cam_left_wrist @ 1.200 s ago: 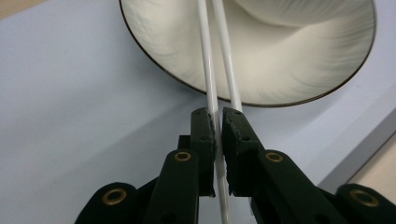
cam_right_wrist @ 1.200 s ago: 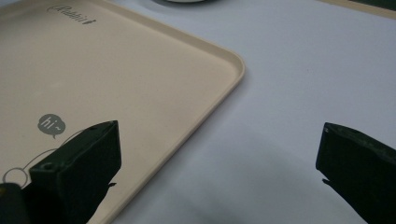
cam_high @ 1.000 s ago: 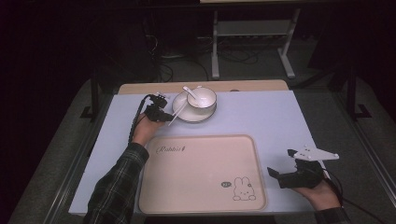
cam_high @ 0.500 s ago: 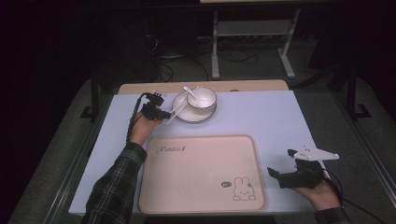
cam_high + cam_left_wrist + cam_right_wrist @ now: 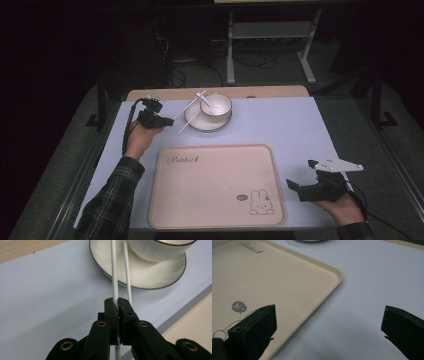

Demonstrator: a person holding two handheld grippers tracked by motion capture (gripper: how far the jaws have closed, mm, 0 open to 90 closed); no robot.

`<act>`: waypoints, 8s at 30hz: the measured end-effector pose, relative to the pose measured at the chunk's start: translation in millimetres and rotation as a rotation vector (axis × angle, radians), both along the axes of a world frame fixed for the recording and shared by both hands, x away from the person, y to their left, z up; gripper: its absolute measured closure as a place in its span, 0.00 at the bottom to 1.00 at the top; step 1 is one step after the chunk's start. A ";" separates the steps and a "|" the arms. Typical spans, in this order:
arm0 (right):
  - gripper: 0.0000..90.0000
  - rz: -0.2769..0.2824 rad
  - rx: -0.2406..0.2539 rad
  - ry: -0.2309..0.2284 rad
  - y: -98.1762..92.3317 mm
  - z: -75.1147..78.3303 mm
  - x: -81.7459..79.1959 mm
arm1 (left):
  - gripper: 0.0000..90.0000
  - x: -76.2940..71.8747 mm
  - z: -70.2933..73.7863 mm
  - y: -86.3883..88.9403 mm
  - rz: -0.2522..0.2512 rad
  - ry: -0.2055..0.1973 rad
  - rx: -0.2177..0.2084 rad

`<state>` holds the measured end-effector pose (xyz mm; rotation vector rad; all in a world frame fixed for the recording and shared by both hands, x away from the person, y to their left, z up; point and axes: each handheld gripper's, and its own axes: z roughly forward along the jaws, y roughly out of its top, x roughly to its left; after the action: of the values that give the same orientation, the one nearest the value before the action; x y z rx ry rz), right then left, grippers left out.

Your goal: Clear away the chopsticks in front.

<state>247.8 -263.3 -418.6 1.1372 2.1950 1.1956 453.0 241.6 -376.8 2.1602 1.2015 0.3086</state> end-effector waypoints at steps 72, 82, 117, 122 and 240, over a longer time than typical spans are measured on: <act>0.00 0.007 -0.024 -0.006 3.9 0.9 0.0 | 0.95 -189.5 -47.5 -17.0 -0.152 0.080 -0.003; 0.00 0.007 -0.024 -0.005 4.0 1.1 -0.2 | 0.87 -188.4 -50.2 -18.4 -0.163 0.091 0.023; 0.00 0.000 -0.015 0.001 0.8 -0.8 0.5 | 0.72 -18.3 -1.0 -34.5 -0.124 -0.069 0.046; 0.00 0.000 -0.015 0.001 0.4 -0.7 0.4 | 0.75 1.6 -9.1 -38.7 -0.123 -0.057 0.064; 0.00 -0.008 -0.025 0.005 0.3 -0.6 -0.1 | 0.90 -187.9 -46.7 -33.1 -0.225 0.133 0.020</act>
<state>247.7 -263.0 -419.2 1.1388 2.2011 1.1596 265.1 208.5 -423.5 2.3381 1.0159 0.0813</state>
